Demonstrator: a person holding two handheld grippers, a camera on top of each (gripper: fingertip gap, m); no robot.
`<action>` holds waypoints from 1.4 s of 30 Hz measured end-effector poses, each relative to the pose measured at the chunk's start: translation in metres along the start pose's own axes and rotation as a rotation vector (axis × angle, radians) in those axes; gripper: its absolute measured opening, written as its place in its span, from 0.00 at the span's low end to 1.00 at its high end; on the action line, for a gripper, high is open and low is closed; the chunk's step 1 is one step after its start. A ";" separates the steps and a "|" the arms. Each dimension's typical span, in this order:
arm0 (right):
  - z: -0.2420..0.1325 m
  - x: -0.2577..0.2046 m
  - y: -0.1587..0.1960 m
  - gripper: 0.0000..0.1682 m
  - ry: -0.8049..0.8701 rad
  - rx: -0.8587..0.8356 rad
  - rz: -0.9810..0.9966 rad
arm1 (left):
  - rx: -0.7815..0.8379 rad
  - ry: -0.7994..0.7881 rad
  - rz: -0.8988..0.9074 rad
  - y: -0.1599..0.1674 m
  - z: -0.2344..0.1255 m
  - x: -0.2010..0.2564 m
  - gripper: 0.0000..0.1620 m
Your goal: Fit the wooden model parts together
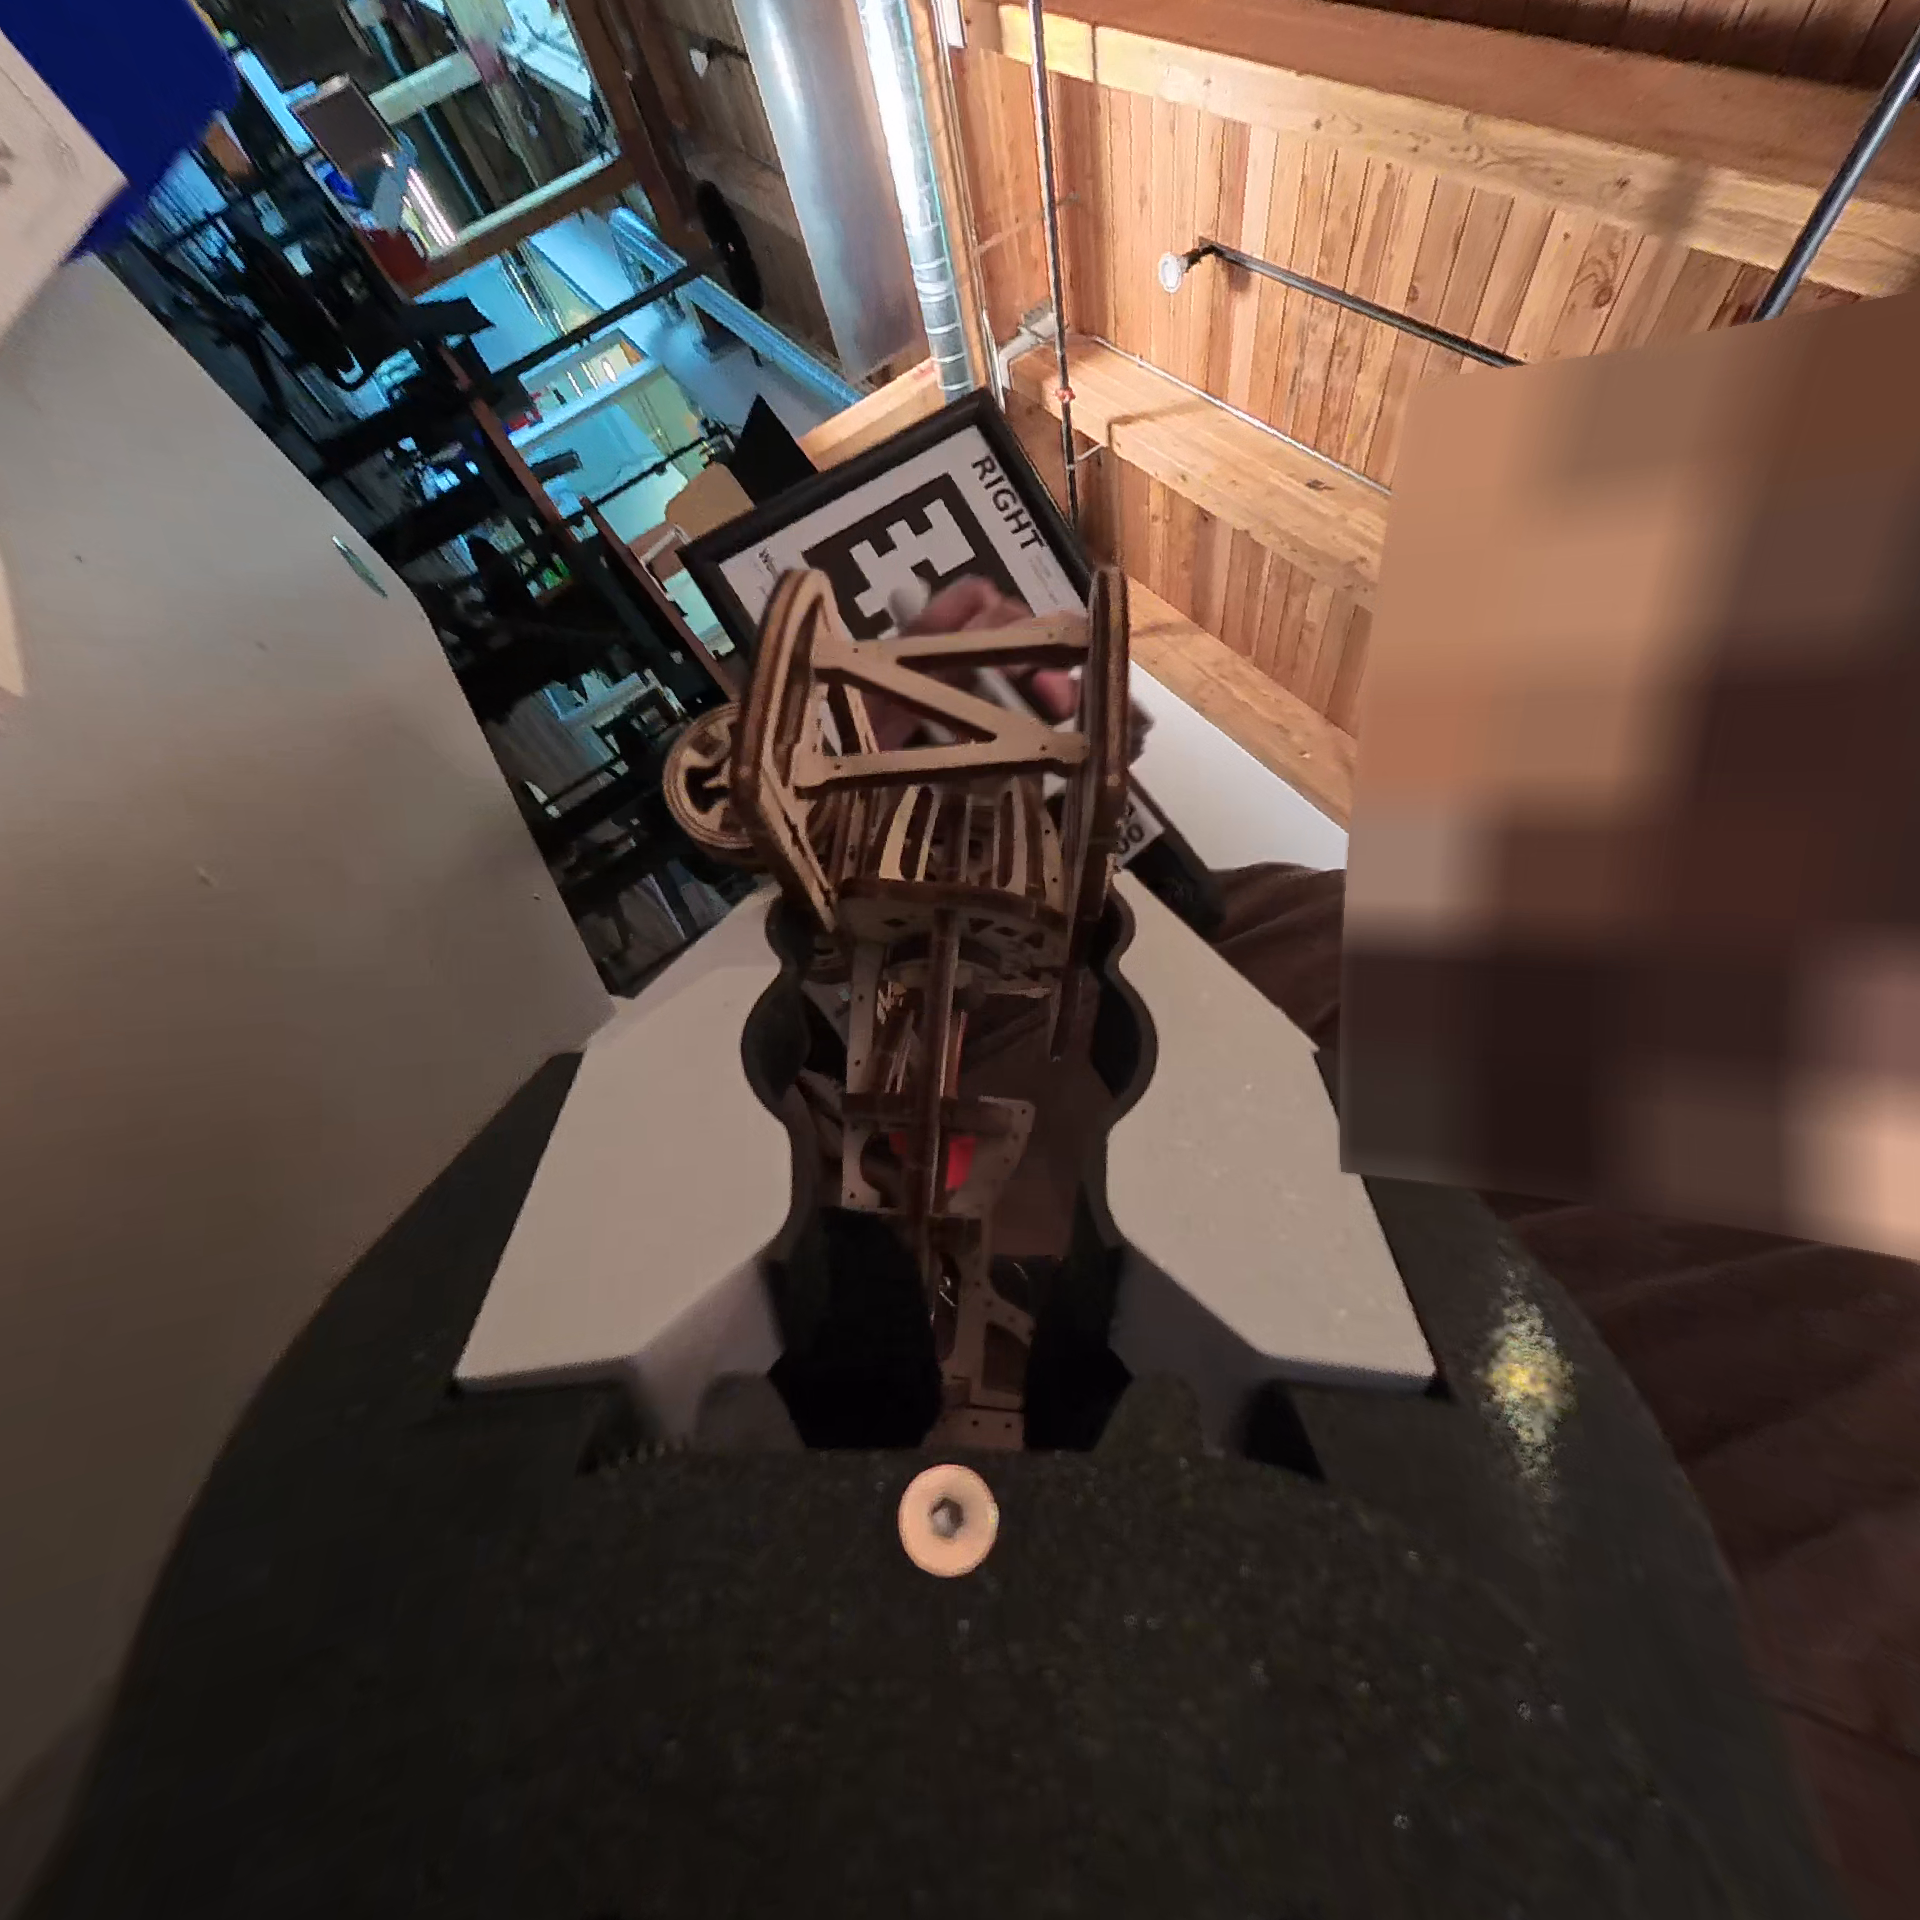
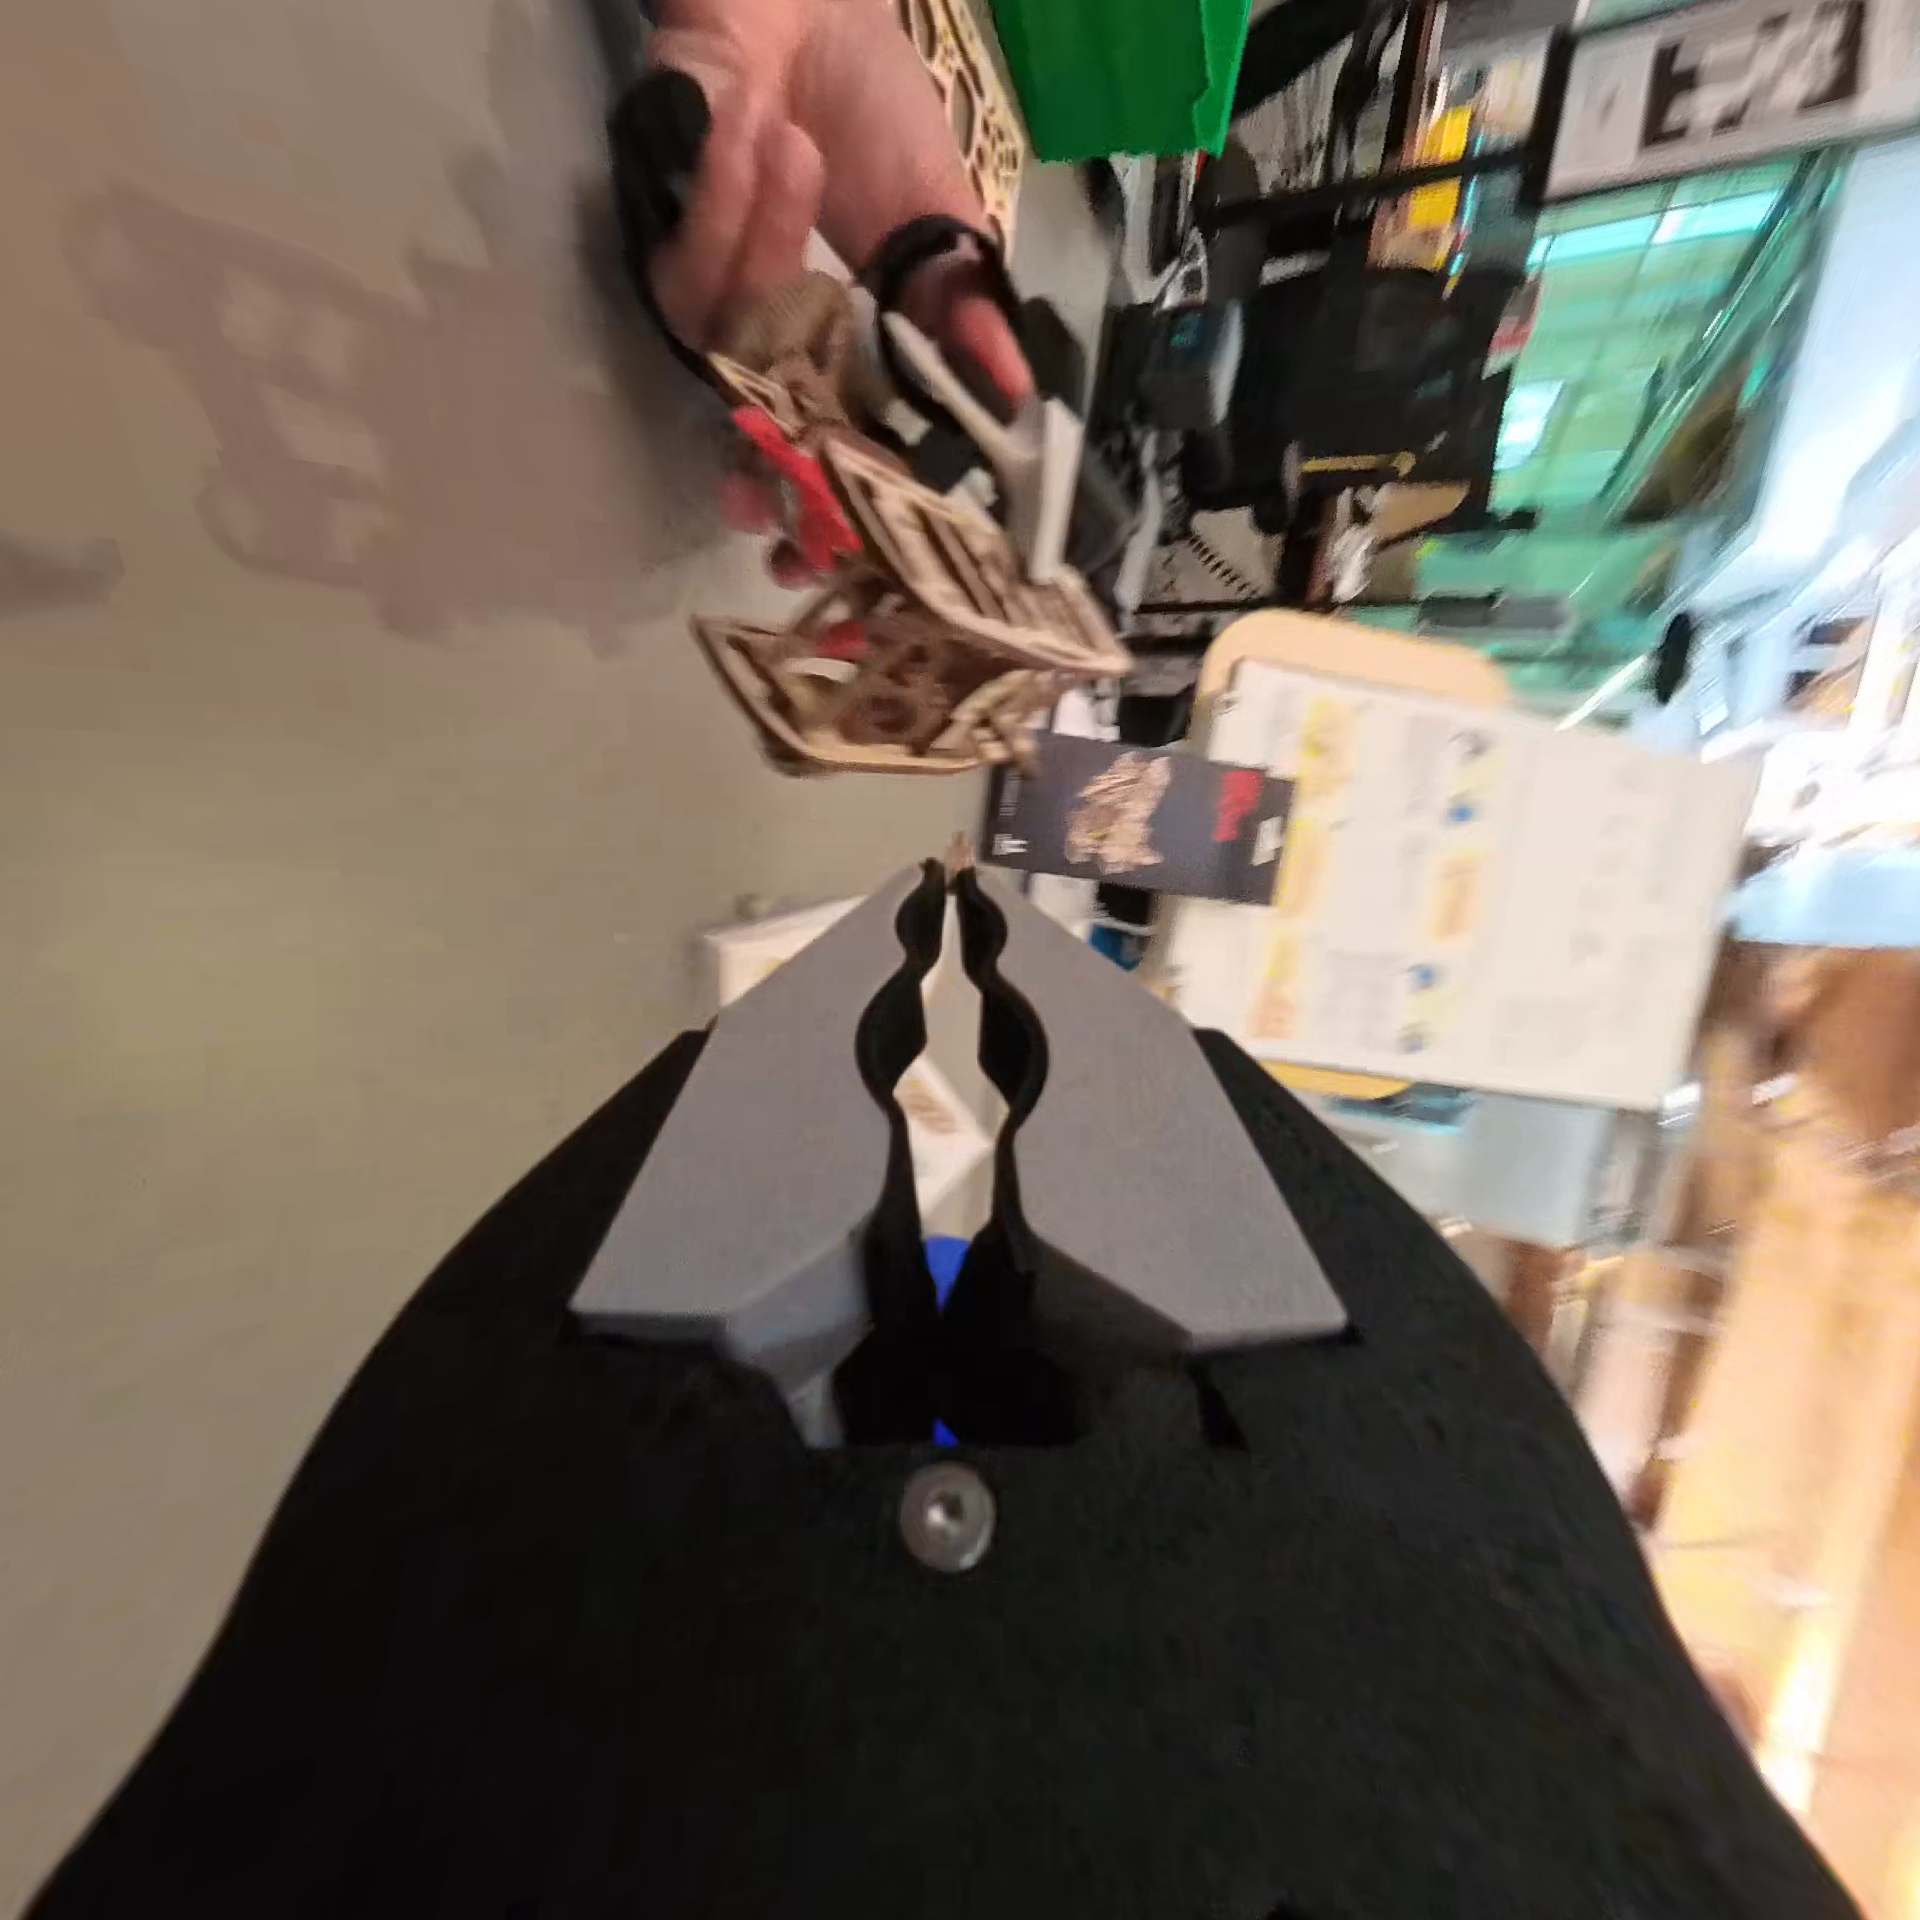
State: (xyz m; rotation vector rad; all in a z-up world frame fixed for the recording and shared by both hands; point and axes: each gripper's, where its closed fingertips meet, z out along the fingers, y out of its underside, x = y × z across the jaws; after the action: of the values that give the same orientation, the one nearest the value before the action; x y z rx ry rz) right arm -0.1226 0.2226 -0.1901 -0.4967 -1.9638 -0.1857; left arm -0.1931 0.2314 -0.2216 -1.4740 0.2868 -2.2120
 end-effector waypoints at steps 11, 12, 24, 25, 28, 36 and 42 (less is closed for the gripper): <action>0.028 0.000 -0.017 0.01 -0.107 0.112 -0.503 | -0.106 0.054 -0.045 0.022 0.016 0.003 0.31; 0.030 -0.001 -0.016 0.00 -0.105 0.103 -0.515 | -0.110 0.056 -0.047 0.023 0.016 0.003 0.31; 0.036 -0.011 -0.015 0.00 -0.129 0.111 -0.576 | -0.103 0.041 -0.074 0.022 0.016 -0.001 0.31; 0.036 -0.011 -0.014 0.00 -0.132 0.101 -0.577 | -0.101 0.037 -0.076 0.022 0.017 -0.002 0.31; 0.034 -0.012 -0.016 0.00 -0.128 0.111 -0.599 | -0.109 0.031 -0.068 0.023 0.017 -0.002 0.31; 0.034 -0.013 -0.017 0.00 -0.111 0.153 -0.608 | -0.108 0.047 -0.095 0.023 0.018 -0.002 0.31; 0.035 -0.011 -0.016 0.00 -0.099 0.154 -0.610 | -0.098 0.056 -0.103 0.022 0.018 -0.002 0.31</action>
State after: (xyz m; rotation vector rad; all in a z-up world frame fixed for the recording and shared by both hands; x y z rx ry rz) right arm -0.1542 0.2172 -0.2138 0.2101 -2.1580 -0.3935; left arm -0.1707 0.2147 -0.2253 -1.5104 0.3495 -2.3538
